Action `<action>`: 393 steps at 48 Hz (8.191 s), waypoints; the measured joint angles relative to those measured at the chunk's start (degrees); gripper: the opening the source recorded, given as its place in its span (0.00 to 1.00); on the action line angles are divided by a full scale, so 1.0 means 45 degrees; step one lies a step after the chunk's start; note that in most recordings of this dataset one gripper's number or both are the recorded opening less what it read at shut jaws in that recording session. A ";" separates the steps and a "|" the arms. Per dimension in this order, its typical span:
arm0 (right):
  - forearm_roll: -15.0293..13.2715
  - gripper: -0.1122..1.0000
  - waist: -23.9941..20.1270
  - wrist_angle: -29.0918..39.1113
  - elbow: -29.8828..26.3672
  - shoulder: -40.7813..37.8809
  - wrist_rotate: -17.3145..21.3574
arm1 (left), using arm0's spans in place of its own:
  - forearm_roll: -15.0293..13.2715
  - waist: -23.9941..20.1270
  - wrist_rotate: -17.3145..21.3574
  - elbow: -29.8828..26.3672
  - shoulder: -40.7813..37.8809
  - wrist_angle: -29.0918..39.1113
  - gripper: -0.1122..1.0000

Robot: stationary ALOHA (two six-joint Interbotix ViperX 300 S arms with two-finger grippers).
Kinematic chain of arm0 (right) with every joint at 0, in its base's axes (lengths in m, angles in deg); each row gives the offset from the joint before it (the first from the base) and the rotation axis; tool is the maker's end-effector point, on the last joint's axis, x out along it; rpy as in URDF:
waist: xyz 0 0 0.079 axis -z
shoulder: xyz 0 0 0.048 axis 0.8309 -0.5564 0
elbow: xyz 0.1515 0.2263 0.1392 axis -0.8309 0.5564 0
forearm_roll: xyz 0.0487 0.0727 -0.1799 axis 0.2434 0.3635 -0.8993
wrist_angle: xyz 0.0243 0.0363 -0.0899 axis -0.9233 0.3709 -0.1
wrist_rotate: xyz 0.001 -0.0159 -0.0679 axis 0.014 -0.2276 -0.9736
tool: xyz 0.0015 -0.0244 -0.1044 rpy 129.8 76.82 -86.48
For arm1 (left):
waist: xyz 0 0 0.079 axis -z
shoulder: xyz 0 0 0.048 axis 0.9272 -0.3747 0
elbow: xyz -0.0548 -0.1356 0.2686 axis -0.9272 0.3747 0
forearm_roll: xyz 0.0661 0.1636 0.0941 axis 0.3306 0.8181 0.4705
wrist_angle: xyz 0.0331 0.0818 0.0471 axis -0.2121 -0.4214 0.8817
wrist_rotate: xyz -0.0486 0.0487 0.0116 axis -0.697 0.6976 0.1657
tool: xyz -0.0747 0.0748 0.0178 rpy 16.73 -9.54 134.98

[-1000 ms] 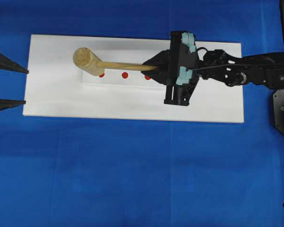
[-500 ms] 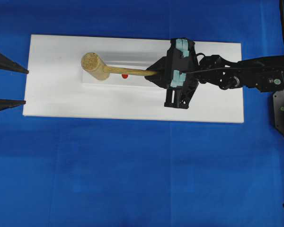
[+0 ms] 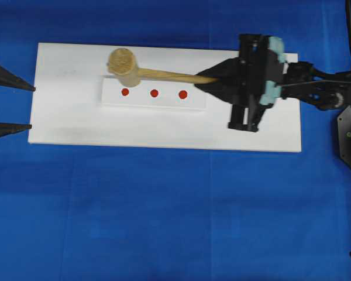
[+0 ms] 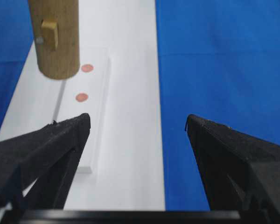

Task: Hit the mark with a hammer.

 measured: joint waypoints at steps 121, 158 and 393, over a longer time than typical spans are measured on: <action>0.1777 0.13 0.0000 0.1211 0.3711 0.0430 0.0664 | 0.0000 0.0000 -0.0117 0.0020 0.0059 0.0039 0.83; 0.1113 0.13 -0.0176 0.0645 0.3496 0.4355 0.0410 | 0.0000 0.0000 -0.0137 0.0020 0.0059 0.0039 0.83; -0.1172 0.89 -0.1465 0.0645 -0.2285 -0.2266 0.0293 | -0.0098 -0.0371 -1.3301 -0.2715 -0.9219 -0.3828 0.52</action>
